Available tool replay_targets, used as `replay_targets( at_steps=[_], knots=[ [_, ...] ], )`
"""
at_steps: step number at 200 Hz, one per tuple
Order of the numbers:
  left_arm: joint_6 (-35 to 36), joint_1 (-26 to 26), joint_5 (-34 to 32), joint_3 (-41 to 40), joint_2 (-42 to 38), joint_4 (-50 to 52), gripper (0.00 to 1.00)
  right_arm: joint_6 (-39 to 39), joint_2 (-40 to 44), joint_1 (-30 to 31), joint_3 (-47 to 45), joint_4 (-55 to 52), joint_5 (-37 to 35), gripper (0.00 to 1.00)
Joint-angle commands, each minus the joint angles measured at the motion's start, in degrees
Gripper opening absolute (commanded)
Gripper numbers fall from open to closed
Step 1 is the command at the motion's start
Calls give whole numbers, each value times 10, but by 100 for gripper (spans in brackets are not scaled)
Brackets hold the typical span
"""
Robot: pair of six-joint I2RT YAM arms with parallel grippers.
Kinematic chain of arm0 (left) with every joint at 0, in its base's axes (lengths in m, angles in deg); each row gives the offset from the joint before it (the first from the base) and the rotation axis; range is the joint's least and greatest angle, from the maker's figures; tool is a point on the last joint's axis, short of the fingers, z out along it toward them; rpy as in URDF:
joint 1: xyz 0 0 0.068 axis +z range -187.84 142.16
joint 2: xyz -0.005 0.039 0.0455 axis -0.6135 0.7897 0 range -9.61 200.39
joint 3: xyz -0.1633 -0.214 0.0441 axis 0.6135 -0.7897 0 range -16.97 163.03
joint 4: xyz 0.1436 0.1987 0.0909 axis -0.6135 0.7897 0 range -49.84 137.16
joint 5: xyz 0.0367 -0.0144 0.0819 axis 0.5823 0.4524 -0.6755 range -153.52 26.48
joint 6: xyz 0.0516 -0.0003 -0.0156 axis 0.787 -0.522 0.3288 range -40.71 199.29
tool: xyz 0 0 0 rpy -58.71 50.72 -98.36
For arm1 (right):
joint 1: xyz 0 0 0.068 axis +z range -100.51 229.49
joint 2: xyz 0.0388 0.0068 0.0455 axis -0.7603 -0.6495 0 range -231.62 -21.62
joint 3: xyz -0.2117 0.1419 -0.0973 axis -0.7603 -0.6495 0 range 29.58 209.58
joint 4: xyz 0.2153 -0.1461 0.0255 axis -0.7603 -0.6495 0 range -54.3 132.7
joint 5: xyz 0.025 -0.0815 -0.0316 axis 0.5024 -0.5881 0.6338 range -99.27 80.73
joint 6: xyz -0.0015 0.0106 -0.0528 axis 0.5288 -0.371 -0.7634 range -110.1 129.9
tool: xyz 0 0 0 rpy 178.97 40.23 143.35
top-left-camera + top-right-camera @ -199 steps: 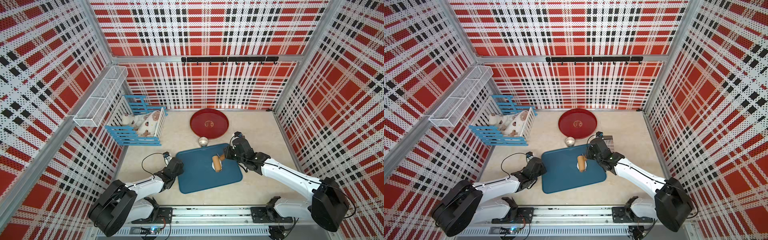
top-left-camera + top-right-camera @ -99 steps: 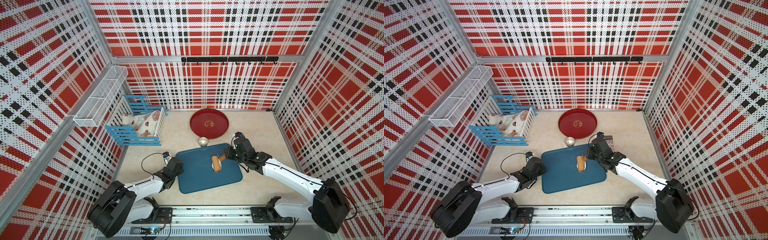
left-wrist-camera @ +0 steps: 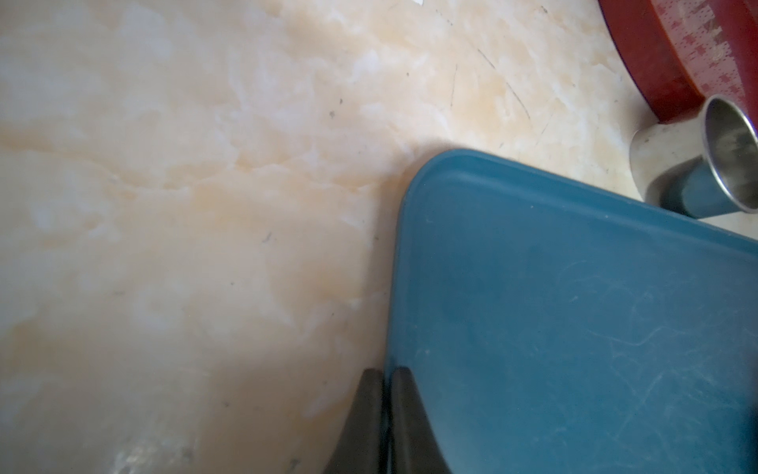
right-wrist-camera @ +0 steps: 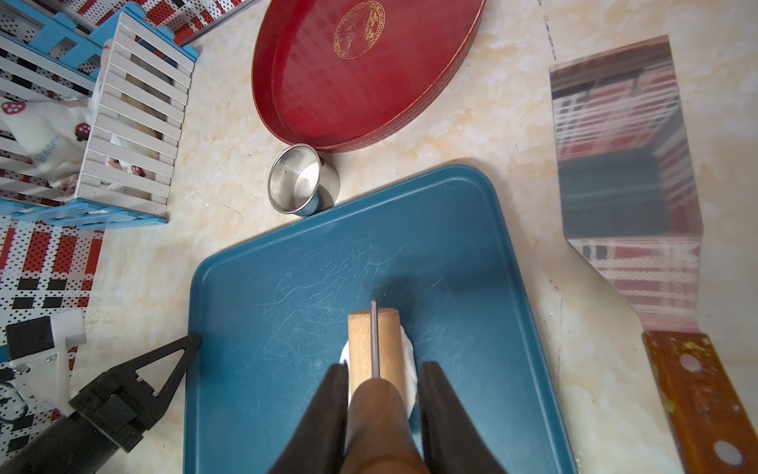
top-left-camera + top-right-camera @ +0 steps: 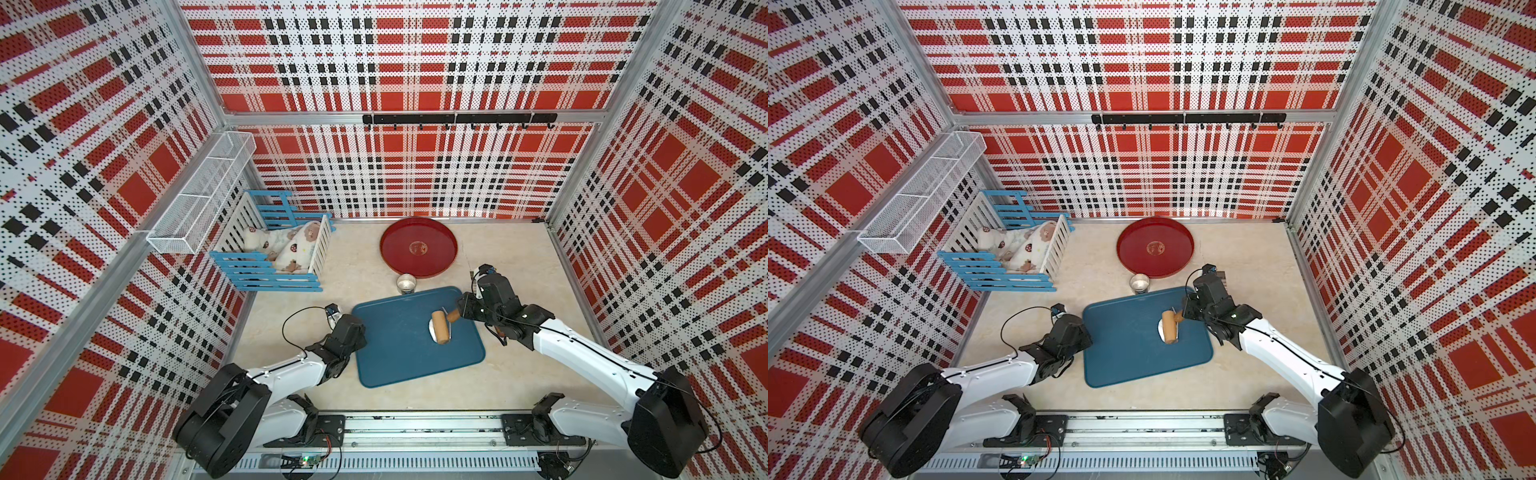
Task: Roll out the dumpling wrappers from the dough
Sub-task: Flatten out the dough on the work surface.
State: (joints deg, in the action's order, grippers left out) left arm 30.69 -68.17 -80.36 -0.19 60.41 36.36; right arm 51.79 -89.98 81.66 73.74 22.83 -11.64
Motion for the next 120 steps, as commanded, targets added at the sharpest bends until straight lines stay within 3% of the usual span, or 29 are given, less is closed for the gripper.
replay_targets(
  at_steps=[1, 120],
  knots=[
    [-32, 12, -21, -4, -14, -3, 0, -55, -10, -18, -37, -140, -46, 0],
    [-35, 12, -18, -9, -15, -6, 0, -76, 9, -33, -42, -153, -39, 0]
  ],
)
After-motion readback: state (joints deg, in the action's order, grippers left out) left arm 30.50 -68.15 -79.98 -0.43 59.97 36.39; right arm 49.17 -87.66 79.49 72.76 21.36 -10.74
